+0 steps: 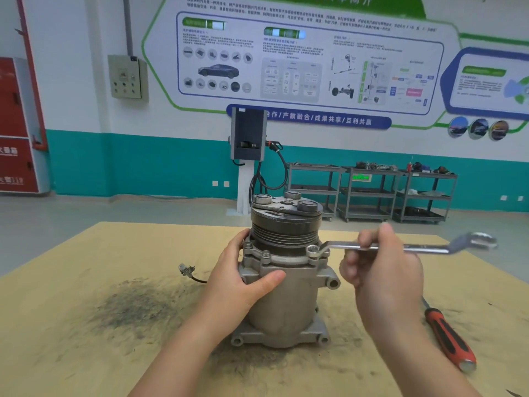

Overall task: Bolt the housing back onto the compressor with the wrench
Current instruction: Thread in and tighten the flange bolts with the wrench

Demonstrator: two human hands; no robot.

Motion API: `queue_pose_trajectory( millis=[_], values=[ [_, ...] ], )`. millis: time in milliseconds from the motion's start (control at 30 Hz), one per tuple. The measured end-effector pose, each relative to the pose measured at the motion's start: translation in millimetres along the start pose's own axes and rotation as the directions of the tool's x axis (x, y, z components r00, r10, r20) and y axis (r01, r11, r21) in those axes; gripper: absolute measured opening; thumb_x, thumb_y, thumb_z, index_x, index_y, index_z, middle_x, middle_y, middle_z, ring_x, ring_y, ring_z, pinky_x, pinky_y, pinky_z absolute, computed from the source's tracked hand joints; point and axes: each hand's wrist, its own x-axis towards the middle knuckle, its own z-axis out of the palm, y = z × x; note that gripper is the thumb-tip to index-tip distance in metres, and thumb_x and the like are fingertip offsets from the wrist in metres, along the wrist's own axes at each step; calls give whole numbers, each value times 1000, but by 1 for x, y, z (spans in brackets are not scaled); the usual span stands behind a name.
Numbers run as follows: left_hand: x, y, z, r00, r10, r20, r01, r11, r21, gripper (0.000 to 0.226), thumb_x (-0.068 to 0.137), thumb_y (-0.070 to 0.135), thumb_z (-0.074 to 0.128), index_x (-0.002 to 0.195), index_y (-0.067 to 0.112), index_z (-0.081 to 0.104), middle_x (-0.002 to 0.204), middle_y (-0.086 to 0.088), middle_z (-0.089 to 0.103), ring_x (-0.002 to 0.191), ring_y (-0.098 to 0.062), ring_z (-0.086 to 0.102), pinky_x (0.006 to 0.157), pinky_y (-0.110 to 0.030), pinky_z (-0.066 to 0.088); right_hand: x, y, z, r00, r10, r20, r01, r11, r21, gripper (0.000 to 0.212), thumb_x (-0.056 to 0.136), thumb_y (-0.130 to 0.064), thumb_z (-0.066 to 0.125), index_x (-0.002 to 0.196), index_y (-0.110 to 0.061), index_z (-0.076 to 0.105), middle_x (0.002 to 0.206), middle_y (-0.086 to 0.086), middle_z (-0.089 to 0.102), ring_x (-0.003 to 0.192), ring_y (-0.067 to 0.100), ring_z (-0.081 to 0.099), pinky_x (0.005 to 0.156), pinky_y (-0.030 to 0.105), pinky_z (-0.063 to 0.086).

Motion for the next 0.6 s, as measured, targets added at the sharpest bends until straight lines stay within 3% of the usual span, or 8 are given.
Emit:
queue_pose_trajectory(
  millis=[67, 167, 300, 467, 533, 600],
  values=[
    [0, 1, 0, 1000, -4, -3, 4, 1000, 13, 83, 75, 46, 82, 143, 45, 36, 133, 32, 50, 115, 19, 47, 91, -10, 38, 17, -6, -5, 984, 174, 39, -175, 983, 48, 51, 100, -29, 39, 52, -23, 57, 47, 1, 45, 40, 15, 36, 42, 26, 28],
    [0, 1, 0, 1000, -10, 8, 10, 1000, -4, 85, 73, 49, 82, 144, 44, 36, 134, 30, 50, 118, 16, 47, 101, -20, 40, 43, -8, -14, 897, 393, 203, -414, 908, 72, 34, 101, -25, 43, 70, -12, 51, 50, 2, 42, 38, 12, 31, 35, 21, 25],
    [-1, 4, 1, 1000, -15, 11, 15, 1000, -8, 100, 55, 70, 72, 144, 46, 34, 136, 30, 50, 122, 11, 48, 107, -28, 42, 61, -8, -25, 774, 475, 419, -537, 842, 38, 19, 88, -27, 55, 82, -10, 50, 57, 3, 46, 42, 9, 36, 35, 18, 31],
    [-1, 3, 2, 1000, -6, 6, 6, 1000, -8, 102, 54, 72, 72, 144, 45, 35, 137, 28, 50, 124, 7, 49, 110, -35, 43, 48, 4, -40, 811, 346, 473, -484, 850, 207, 21, 87, -23, 52, 94, -4, 57, 64, 7, 51, 49, 11, 44, 42, 20, 39],
    [0, 3, 2, 1000, -9, 0, 9, 1000, -14, 100, 53, 72, 72, 143, 45, 36, 136, 28, 51, 123, 7, 50, 109, -33, 44, 36, 10, -44, 869, 240, 433, -369, 897, 243, 21, 87, -22, 51, 94, -5, 60, 65, 8, 54, 52, 13, 47, 46, 22, 42],
    [-1, 3, 3, 1000, -11, -9, 10, 1000, -19, 95, 52, 72, 72, 138, 50, 37, 134, 30, 51, 120, 12, 50, 104, -25, 45, 21, 16, -43, 933, 67, 353, -144, 970, 197, 17, 86, -26, 54, 86, -13, 66, 64, 7, 55, 54, 15, 49, 51, 23, 43]
  ],
)
